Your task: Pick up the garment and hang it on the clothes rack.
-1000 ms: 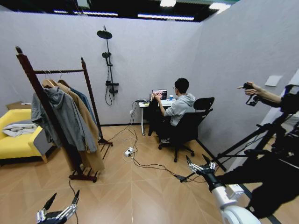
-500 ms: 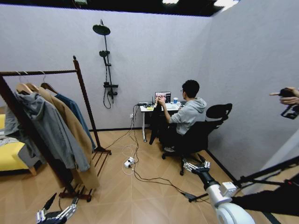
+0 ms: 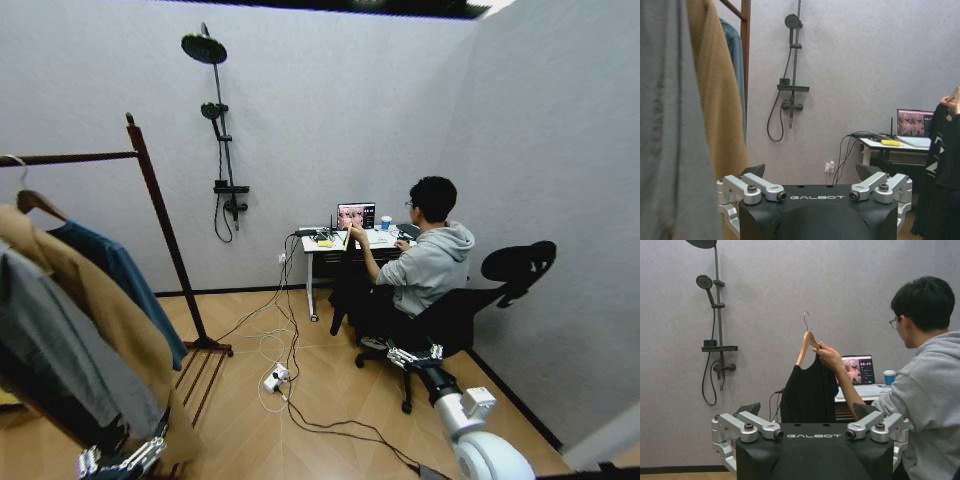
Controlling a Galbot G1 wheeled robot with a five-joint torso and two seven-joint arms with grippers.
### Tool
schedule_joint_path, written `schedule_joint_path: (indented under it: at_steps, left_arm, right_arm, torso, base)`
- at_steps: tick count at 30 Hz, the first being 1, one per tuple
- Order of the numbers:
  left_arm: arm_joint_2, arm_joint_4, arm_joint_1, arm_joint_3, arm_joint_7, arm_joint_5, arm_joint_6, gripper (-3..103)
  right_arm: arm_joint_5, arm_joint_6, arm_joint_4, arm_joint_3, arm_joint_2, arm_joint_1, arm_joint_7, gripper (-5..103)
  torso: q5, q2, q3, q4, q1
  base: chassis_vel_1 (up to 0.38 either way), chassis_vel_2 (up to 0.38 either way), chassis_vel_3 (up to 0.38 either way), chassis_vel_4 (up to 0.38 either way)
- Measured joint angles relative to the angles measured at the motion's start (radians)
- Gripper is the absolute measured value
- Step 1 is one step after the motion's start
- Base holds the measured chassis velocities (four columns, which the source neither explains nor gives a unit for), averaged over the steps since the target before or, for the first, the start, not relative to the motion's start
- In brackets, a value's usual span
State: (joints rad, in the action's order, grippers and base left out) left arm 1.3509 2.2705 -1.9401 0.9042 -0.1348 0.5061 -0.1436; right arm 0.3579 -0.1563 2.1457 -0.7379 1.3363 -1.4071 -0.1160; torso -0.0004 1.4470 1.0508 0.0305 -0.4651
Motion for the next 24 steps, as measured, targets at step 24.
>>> schedule_joint_path:
  at_steps: [24]
  left_arm:
    - [0.000, 0.000, 0.000, 0.000, 0.000, 0.000, 0.000, 100]
  right_arm:
    - [0.086, -0.139, -0.053, 0.052, -0.081, 0.272, 0.201, 100]
  torso:
    - [0.0010, 0.000, 0.000, -0.0001, 0.000]
  base:
    - [-0.235, 0.256, 0.222, -0.225]
